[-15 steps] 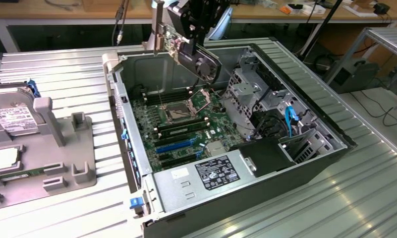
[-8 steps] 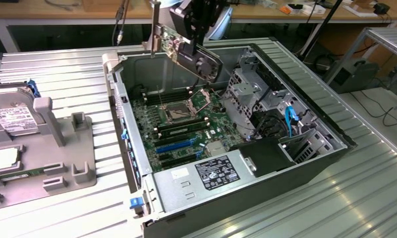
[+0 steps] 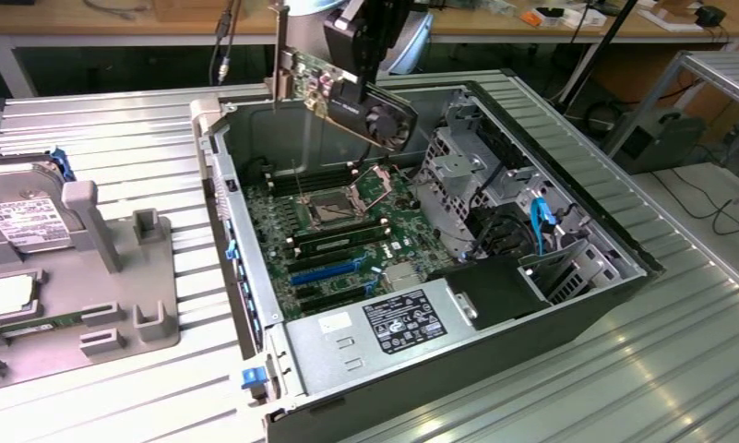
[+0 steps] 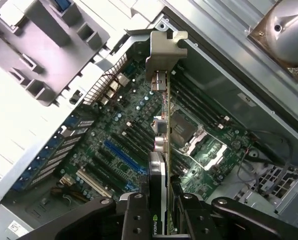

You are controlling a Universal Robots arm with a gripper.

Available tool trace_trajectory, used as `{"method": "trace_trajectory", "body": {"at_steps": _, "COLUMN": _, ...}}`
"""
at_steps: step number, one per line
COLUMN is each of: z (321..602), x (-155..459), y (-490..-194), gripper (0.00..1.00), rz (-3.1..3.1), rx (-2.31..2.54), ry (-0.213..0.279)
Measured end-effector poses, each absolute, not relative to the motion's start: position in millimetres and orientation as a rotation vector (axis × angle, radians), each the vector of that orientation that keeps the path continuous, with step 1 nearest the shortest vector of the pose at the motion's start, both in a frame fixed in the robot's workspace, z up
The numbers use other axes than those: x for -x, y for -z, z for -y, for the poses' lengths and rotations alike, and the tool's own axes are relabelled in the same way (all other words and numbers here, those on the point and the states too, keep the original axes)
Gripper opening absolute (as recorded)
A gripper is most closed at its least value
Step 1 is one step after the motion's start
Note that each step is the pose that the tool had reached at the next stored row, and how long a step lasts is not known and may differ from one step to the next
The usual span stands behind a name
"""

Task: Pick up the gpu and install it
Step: 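Insert the gpu into the slot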

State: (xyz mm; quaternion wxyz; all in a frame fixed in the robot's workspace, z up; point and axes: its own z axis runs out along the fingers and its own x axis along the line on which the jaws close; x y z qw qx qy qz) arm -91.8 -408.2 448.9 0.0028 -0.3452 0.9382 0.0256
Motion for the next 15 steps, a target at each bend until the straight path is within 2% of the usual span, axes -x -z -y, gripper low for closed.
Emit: {"method": "trace_trajectory", "body": {"at_steps": 15, "z": 408.2, "x": 91.8, "y": -448.9, "gripper": 0.27, "rz": -2.803, "rx": 1.417, "ry": -0.081}}
